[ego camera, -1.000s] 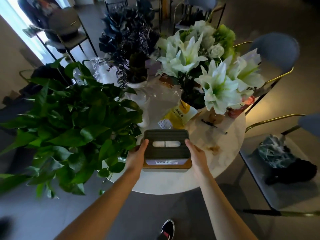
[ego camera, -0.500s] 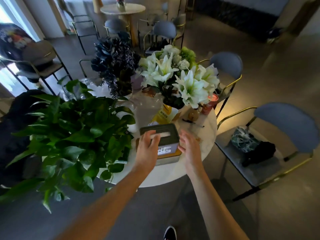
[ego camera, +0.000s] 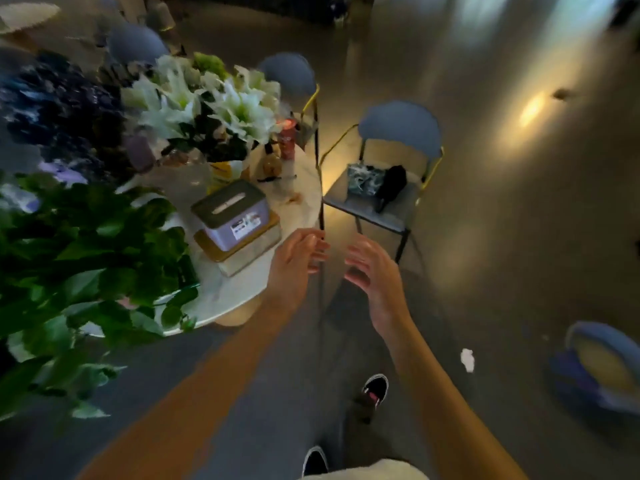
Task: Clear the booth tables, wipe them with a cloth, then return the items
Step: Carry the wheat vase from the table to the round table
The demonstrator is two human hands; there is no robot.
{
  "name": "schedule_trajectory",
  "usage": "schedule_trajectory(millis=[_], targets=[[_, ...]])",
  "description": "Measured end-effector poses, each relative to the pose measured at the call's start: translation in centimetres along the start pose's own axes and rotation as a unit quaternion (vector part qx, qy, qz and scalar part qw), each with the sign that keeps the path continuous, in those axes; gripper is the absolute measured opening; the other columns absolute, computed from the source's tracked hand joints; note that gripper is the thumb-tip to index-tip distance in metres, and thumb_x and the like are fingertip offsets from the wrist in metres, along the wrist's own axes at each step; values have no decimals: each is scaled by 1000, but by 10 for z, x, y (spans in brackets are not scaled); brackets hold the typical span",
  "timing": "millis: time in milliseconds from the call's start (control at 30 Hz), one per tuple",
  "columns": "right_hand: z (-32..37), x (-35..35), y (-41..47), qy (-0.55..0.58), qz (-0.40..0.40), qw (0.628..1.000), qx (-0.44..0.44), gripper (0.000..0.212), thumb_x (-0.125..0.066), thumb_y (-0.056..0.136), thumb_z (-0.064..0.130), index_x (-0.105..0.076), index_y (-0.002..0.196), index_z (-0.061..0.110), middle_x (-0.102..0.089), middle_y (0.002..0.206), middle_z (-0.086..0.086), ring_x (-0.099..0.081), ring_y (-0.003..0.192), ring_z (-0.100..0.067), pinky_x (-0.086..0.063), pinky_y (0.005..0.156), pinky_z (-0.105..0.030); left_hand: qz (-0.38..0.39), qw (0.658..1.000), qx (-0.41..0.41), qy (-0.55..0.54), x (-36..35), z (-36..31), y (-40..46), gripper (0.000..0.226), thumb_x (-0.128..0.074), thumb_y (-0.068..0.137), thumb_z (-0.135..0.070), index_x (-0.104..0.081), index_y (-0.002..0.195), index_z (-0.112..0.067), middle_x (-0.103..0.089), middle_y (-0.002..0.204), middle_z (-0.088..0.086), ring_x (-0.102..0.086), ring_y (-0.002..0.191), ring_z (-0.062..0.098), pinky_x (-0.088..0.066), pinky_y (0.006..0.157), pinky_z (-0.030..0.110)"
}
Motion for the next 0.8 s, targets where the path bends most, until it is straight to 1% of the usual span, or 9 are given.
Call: schedule_trajectory(millis=[67,133,167,233,333,400,533,700,800], targets=[[2,45,-30,29,-52,998,12,18,-53,102,27,-63,116,22,-71,107,1,-67,100,-17,-53,86,-35,55,998,7,0,-39,1,-22,36,-47,89,-40,-66,104,-12,-72,95,14,-67,84,24,-52,74,33],[6,93,-60,55,-108,992,24,33,-60,89,36,-64,117,20,-72,104,2,-68,95,-14,-55,78,-28,115,993,8,7,-83,2,-45,36,-46,88,-40,-65,103,-14,-71,94,10,-68,81,21,-52,71,29],[10,119,-77,68,-138,988,30,38,-59,82,40,-65,115,22,-73,101,5,-68,92,-12,-55,75,-25,146,989,4,8,-108,1,-59,34,-45,88,-40,-65,101,-16,-72,93,9,-68,79,20,-53,69,29],[17,160,-107,84,-188,978,37,36,-57,77,42,-67,107,25,-74,94,9,-67,86,-10,-51,77,-27,193,981,6,1,-148,-1,-83,30,-46,87,-39,-65,98,-18,-72,89,4,-69,74,15,-52,66,29],[21,231,-159,114,-282,951,55,17,-56,95,31,-67,106,24,-71,98,3,-65,93,-16,-49,84,-35,261,965,9,-3,-216,-6,-129,29,-47,87,-38,-66,97,-18,-72,84,0,-69,71,14,-51,62,28],[21,288,-201,130,-344,928,65,20,-49,102,25,-67,109,21,-70,104,0,-64,101,-20,-50,84,-34,309,951,11,0,-268,-11,-169,29,-47,87,-37,-66,97,-17,-71,86,3,-69,72,16,-50,62,29],[22,394,-278,149,-414,893,94,27,-47,103,27,-68,117,16,-71,113,-4,-65,100,-16,-50,80,-28,380,925,23,0,-368,-15,-256,28,-47,87,-36,-66,97,-18,-70,89,5,-67,72,18,-50,62,30],[19,498,-357,142,-456,871,111,30,-50,103,24,-66,124,12,-71,114,-5,-66,102,-18,-52,85,-31,403,914,52,-5,-465,-9,-343,31,-47,86,-38,-66,98,-17,-70,90,6,-67,75,21,-50,60,26],[16,562,-418,147,-496,849,110,29,-49,102,26,-66,123,15,-71,116,-4,-66,108,-20,-52,88,-33,440,896,65,5,-528,2,-410,24,-48,101,-28,-66,103,-13,-73,87,2,-69,73,18,-51,63,29]])
Point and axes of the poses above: each hand's wrist, its own y-axis towards the middle knuckle, its own x-axis out of the back of the hand, z = x × y, the point moved 6 cm from there along y, towards the middle knuckle
